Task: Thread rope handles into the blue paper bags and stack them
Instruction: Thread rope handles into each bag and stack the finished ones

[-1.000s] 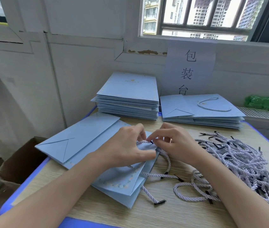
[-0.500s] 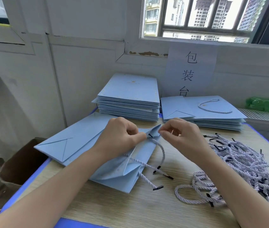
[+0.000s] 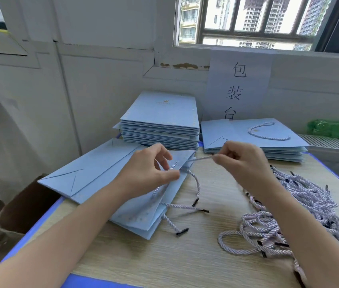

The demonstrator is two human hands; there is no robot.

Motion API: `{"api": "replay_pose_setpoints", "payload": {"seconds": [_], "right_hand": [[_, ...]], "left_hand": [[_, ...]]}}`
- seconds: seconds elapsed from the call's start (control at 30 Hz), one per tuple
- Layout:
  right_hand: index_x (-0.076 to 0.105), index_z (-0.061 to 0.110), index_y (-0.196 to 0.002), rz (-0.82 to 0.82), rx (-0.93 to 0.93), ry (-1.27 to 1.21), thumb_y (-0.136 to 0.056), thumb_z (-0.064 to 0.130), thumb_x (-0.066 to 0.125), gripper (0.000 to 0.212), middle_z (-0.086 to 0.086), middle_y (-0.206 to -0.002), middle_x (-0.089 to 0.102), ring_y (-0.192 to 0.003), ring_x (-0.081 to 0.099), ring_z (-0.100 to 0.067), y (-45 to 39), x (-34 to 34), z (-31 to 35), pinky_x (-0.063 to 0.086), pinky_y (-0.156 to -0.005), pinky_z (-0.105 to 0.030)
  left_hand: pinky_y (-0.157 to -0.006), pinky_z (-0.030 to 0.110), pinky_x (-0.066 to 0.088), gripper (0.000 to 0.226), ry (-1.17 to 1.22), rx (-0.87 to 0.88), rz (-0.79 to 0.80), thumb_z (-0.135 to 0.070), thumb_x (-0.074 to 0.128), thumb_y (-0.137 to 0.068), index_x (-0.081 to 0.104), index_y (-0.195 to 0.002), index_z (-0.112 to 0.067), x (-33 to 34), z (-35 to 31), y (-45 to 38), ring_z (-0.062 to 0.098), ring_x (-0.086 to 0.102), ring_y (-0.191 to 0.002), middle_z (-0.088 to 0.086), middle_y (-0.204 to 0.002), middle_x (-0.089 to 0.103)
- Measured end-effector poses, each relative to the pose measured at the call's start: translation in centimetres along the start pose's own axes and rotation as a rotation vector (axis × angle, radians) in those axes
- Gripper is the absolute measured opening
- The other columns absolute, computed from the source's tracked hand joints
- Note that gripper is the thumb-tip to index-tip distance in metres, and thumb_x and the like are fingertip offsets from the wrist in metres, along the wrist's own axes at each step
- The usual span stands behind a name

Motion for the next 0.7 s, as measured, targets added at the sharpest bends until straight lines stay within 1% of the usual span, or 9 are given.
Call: {"api": "replay_pose_setpoints", "payload": {"seconds": [0.07, 0.1, 0.17, 0.23, 0.3, 0.4, 0.47, 0.6, 0.7], "right_hand": [[0.058, 0.007, -0.062, -0.067, 0.012, 0.109, -0.080, 0.010, 0.064, 0.020, 0.003, -0.050, 0.048, -0.047, 0.040, -0.004, -0.2, -0.3, -0.3, 0.033, -0.049, -0.020], [0.057, 0.010, -0.063, -0.063, 0.026, 0.209, -0.081, 0.014, 0.063, 0.020, 0.002, -0.054, 0.051, -0.053, 0.046, -0.011, -0.1, 0.0, -0.6, 0.035, -0.052, -0.026], [0.049, 0.015, -0.061, 0.033, 0.068, 0.454, -0.085, 0.025, 0.058, 0.027, -0.001, -0.061, 0.053, -0.064, 0.051, -0.022, 0.1, 0.9, -1.0, 0.034, -0.055, -0.029], [0.042, 0.016, -0.058, 0.162, 0.092, 0.581, -0.088, 0.035, 0.056, 0.038, 0.000, -0.061, 0.048, -0.063, 0.047, -0.022, 0.2, 1.3, -1.4, 0.031, -0.054, -0.029], [0.042, 0.018, -0.057, 0.271, 0.060, 0.502, -0.088, 0.038, 0.059, 0.040, 0.003, -0.058, 0.046, -0.058, 0.041, -0.015, 0.3, 1.5, -1.2, 0.029, -0.053, -0.029], [0.050, 0.024, -0.061, 0.477, -0.026, 0.209, -0.086, 0.032, 0.062, 0.029, 0.008, -0.056, 0.048, -0.052, 0.039, -0.004, 1.1, 2.5, 0.1, 0.030, -0.054, -0.024], [0.056, 0.027, -0.069, 0.556, -0.044, 0.204, -0.087, 0.029, 0.060, 0.019, 0.010, -0.058, 0.051, -0.053, 0.042, -0.001, 1.5, 3.3, 0.6, 0.033, -0.055, -0.022], [0.062, 0.024, -0.082, 0.468, 0.027, 0.288, -0.089, 0.034, 0.055, 0.014, 0.012, -0.066, 0.052, -0.068, 0.049, -0.008, 1.5, 3.9, 0.9, 0.039, -0.065, -0.030], [0.060, 0.023, -0.083, 0.362, 0.075, 0.359, -0.087, 0.033, 0.050, 0.014, 0.002, -0.083, 0.064, -0.085, 0.057, -0.018, 2.4, 4.0, 1.7, 0.044, -0.072, -0.032]], "left_hand": [[-0.057, 0.015, 0.039, 0.024, -0.012, -0.016, 0.043, -0.039, 0.074, -0.075, 0.057, -0.088, -0.029, 0.0, 0.2, 0.0, 0.000, 0.051, -0.059, -0.010, -0.076, 0.063], [-0.058, 0.017, 0.040, 0.023, -0.035, -0.025, 0.079, -0.038, 0.074, -0.075, 0.058, -0.088, -0.029, 0.2, 0.2, 0.0, 0.001, 0.050, -0.059, -0.009, -0.075, 0.062], [-0.060, 0.021, 0.040, 0.023, -0.139, -0.035, 0.168, -0.039, 0.073, -0.076, 0.057, -0.087, -0.026, 0.7, 0.2, 0.2, 0.002, 0.049, -0.061, -0.009, -0.073, 0.059], [-0.060, 0.025, 0.037, 0.032, -0.255, -0.031, 0.228, -0.048, 0.072, -0.075, 0.053, -0.084, -0.025, 1.3, 0.3, 0.3, 0.004, 0.047, -0.064, -0.010, -0.072, 0.054], [-0.059, 0.027, 0.035, 0.038, -0.307, -0.032, 0.230, -0.054, 0.071, -0.073, 0.048, -0.077, -0.025, 1.5, 0.4, 0.3, 0.006, 0.045, -0.063, -0.011, -0.068, 0.050], [-0.058, 0.028, 0.032, 0.036, -0.350, -0.027, 0.183, -0.049, 0.066, -0.079, 0.043, -0.065, -0.024, 2.0, 0.6, 0.0, 0.007, 0.042, -0.061, -0.011, -0.062, 0.047], [-0.056, 0.029, 0.030, 0.038, -0.369, -0.007, 0.155, -0.045, 0.061, -0.083, 0.040, -0.060, -0.023, 2.3, 0.5, -0.1, 0.010, 0.042, -0.062, -0.010, -0.060, 0.046], [-0.055, 0.028, 0.029, 0.038, -0.402, -0.016, 0.193, -0.045, 0.052, -0.090, 0.040, -0.061, -0.023, 2.3, 0.1, 0.0, 0.013, 0.045, -0.068, -0.009, -0.063, 0.047], [-0.060, 0.030, 0.029, 0.033, -0.524, -0.007, 0.287, -0.041, 0.045, -0.094, 0.040, -0.066, -0.023, 2.0, -1.4, 0.2, 0.017, 0.046, -0.076, -0.008, -0.071, 0.048]]}}
Point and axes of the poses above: each hand's wrist, its own y-axis away from the middle knuckle, its own x-axis out of the palm, z = x × y, the point moved 1 cm from there along -y, towards the middle knuckle
